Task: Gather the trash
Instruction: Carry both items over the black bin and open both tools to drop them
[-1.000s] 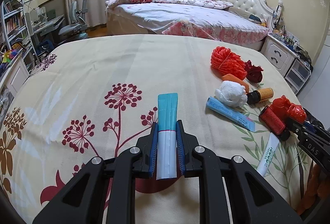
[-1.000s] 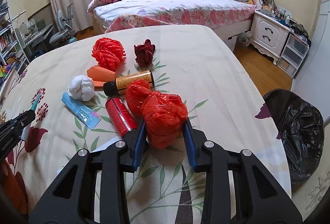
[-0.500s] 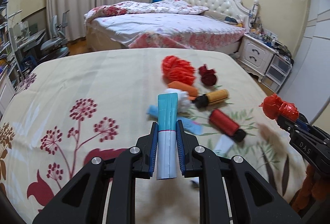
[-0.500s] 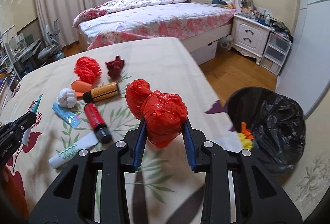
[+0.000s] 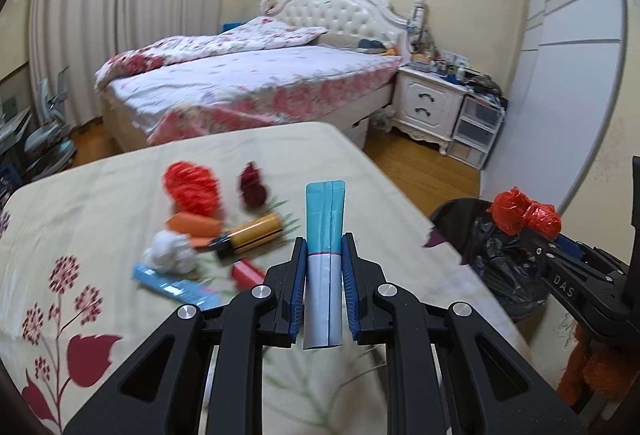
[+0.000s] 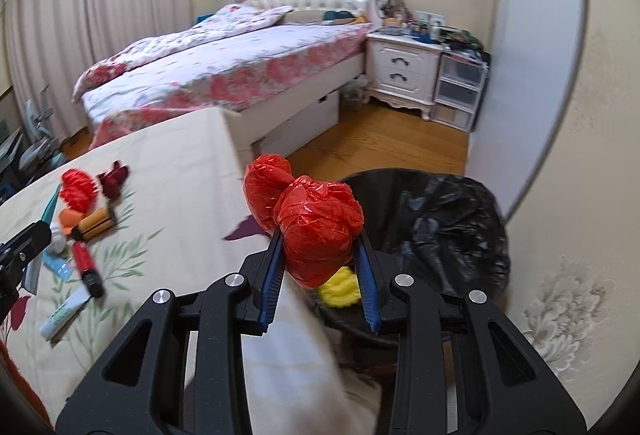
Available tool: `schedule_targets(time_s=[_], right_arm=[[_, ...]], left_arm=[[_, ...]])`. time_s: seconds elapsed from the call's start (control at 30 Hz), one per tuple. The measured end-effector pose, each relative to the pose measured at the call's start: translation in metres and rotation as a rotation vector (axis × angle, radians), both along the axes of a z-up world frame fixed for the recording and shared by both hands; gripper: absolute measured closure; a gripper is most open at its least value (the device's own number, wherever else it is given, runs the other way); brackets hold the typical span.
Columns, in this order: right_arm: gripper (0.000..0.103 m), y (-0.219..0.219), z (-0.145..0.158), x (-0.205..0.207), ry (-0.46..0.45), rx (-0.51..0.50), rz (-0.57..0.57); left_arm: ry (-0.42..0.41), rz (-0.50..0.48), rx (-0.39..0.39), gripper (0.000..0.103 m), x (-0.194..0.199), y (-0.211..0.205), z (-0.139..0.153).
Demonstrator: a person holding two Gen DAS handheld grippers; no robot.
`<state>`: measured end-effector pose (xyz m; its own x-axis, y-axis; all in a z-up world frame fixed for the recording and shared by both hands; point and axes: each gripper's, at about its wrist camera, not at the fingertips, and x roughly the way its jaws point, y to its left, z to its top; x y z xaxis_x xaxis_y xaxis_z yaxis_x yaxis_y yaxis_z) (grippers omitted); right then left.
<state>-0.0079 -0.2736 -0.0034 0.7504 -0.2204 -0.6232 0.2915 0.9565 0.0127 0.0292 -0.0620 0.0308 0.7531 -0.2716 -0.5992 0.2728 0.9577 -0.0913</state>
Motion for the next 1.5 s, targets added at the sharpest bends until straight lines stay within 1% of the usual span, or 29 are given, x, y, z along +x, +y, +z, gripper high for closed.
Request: schedule_targets(time_s=[0.17,0.37,0.53,0.63,0.83,1.03,1.37,1.5], right_arm=[[0.070,-0.030,-0.005,-0.001,-0.006,-0.013,-0.087],[0.070,-0.062,-0.012,0.001,-0.007,-0.005,-0.157],[0.070,-0.080,-0.022,0.009,-0.004,0.001,-0.204],[0.070,-0.093,-0.029,0.014,0.003,0.016,-0.230],[0.070,-0.107,-0.039,0.019,0.012,0.037,-0.264],[0.070,-0.113,-0.044,0.024,0.018,0.047,-0.286],[0.070,-0.122,-0.052,0.029,0.027,0.058,-0.313],[0.068,-0.126,-0.054,0.029,0.027,0.065,-0.324]], left_arm=[[-0.005,-0.080,0.012,0.084,0.006,-0.045,0.000],[-0.024,-0.168,0.035,0.084,0.014,-0.092,-0.004],[-0.017,-0.216,0.063,0.084,0.027,-0.124,-0.014],[-0.013,-0.229,0.078,0.084,0.038,-0.140,-0.020],[0.006,-0.247,0.100,0.084,0.055,-0.162,-0.031],[-0.002,-0.269,0.128,0.084,0.063,-0.180,-0.039],[0.004,-0.284,0.146,0.084,0.067,-0.194,-0.046],[0.015,-0.283,0.146,0.081,0.072,-0.195,-0.045]])
